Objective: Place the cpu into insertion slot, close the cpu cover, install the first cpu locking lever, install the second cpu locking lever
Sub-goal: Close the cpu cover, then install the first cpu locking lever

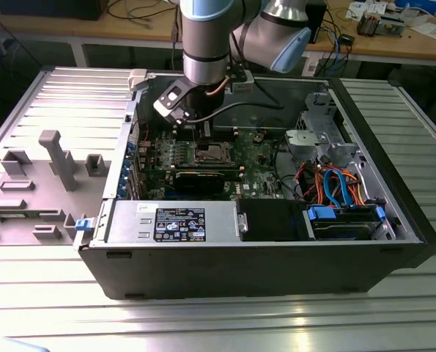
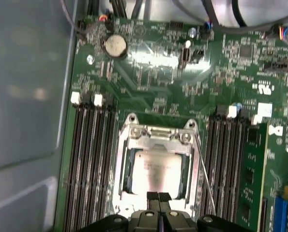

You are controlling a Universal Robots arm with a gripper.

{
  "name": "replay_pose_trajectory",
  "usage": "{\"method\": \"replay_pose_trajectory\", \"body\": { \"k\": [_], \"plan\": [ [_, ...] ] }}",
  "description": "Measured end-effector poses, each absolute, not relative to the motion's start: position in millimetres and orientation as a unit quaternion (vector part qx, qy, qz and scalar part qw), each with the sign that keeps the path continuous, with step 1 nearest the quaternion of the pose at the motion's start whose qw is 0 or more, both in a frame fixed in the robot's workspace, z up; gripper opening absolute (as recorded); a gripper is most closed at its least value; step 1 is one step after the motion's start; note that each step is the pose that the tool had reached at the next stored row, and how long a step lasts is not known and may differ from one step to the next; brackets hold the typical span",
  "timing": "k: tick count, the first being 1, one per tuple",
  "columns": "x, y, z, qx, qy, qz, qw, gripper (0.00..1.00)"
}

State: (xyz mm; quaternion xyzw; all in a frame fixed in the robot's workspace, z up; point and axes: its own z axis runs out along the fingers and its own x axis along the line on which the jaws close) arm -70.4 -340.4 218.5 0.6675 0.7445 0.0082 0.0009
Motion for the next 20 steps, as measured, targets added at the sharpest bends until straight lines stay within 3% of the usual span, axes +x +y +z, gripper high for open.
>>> {"method": "replay_pose_trajectory", "body": {
  "k": [20],
  "plan": [
    [-53, -340, 219, 0.667, 0.745, 0.008, 0.001, 0.11]
  ]
}}
